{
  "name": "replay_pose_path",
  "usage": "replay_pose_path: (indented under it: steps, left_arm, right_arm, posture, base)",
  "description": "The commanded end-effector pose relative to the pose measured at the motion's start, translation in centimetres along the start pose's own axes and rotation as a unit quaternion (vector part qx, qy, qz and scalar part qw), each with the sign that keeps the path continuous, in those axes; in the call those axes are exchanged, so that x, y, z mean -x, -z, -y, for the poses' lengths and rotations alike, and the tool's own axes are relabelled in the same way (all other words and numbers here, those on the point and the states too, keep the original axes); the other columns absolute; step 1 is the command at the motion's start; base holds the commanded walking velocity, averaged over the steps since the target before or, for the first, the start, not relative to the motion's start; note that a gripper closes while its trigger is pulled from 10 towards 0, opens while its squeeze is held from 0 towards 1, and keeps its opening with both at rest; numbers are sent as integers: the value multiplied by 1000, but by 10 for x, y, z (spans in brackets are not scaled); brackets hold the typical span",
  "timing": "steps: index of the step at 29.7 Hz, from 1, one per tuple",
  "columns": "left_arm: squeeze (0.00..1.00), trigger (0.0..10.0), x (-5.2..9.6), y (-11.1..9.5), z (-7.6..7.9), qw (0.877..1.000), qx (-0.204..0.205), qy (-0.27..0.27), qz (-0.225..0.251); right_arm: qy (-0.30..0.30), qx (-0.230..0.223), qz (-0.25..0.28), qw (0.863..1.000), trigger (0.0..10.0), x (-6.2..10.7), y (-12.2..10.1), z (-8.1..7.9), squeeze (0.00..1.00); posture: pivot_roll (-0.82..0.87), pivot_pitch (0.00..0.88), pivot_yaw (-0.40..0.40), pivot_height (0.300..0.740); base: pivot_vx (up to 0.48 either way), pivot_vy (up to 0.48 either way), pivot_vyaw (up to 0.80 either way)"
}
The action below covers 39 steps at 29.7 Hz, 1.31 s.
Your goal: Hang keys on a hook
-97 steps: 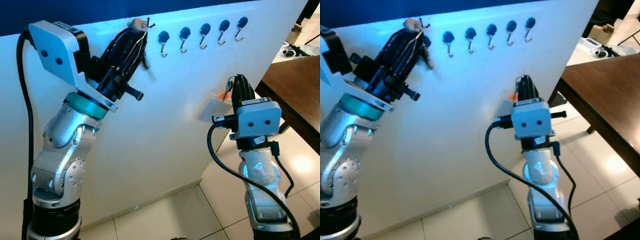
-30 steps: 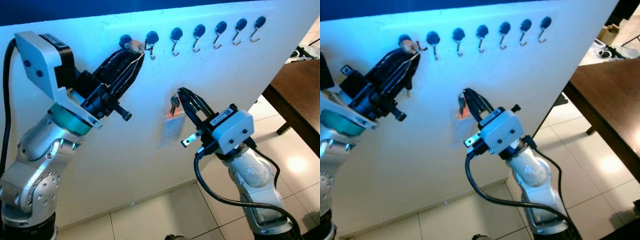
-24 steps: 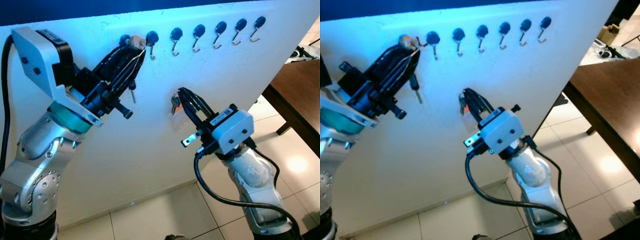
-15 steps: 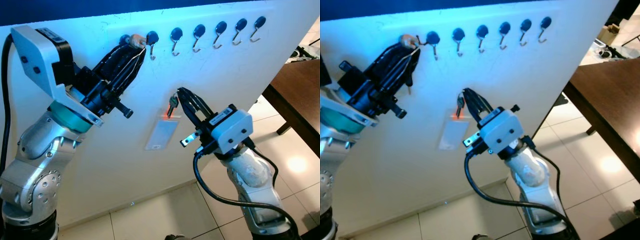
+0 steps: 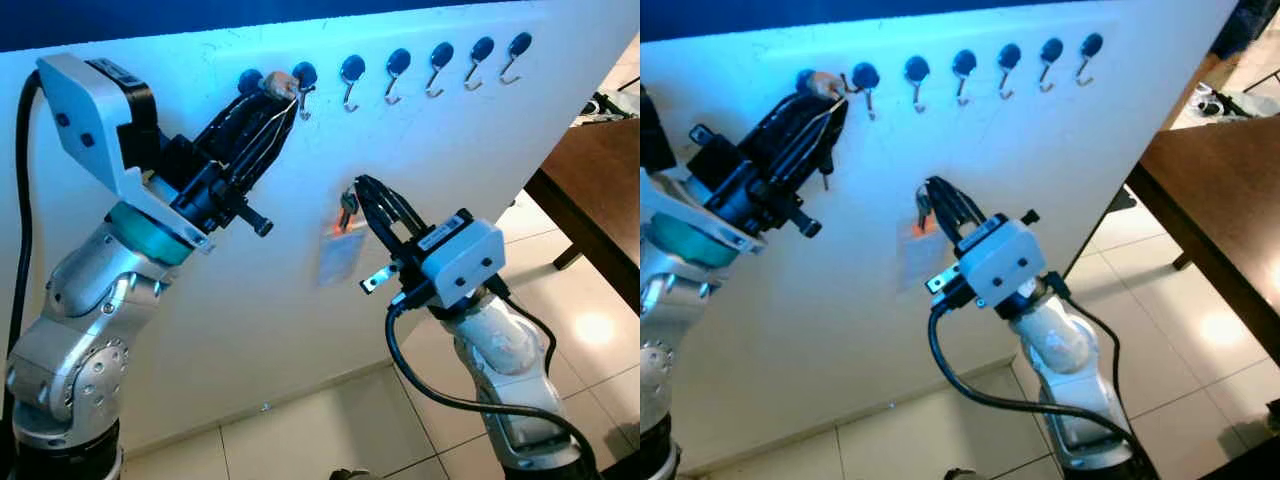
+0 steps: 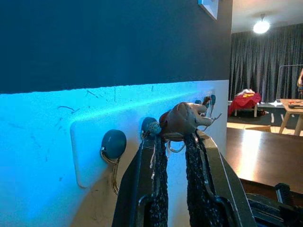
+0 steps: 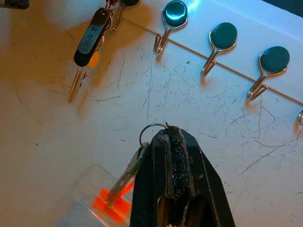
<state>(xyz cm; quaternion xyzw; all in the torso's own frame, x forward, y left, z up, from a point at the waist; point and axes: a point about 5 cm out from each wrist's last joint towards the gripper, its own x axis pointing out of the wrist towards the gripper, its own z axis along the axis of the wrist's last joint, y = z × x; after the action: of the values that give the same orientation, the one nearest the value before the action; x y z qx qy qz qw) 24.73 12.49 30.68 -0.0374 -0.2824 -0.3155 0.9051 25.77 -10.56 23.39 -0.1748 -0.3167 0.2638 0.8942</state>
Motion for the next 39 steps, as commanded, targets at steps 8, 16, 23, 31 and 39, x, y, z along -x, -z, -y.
replay_pose_path:
  steps: [8, 16, 23, 31, 39]
  left_arm:
    - [0, 10000, -2, 0, 5, 1000, 12, 14, 1]
    - [0, 10000, -5, 3, 2, 1000, 9, 0, 2]
    - [0, 10000, -6, 2, -3, 1000, 2, -13, 5]
    - [0, 10000, -7, 1, -2, 1000, 0, -14, 7]
    - [0, 10000, -6, 3, -4, 1000, -1, -19, 2]
  right_arm:
    - [0, -1, -7, 1000, 10000, 2, 2, -2, 0]
    - [2, 0, -7, 1000, 10000, 1, 2, -3, 0]
    - [3, -1, -7, 1000, 10000, 1, 2, -3, 0]
    - [3, -2, -6, 1000, 10000, 1, 2, -4, 0]
    - [4, -1, -7, 1000, 10000, 1, 2, -4, 0]
  posture:
    - [22, 45, 56, 740]
    - [17, 44, 59, 740]
    - [19, 42, 62, 740]
    - [22, 42, 63, 740]
    - [21, 42, 64, 740]
  base:
    - [0, 0, 0]
    - [0, 0, 0]
    - [0, 0, 0]
    - [0, 0, 0]
    - [0, 0, 0]
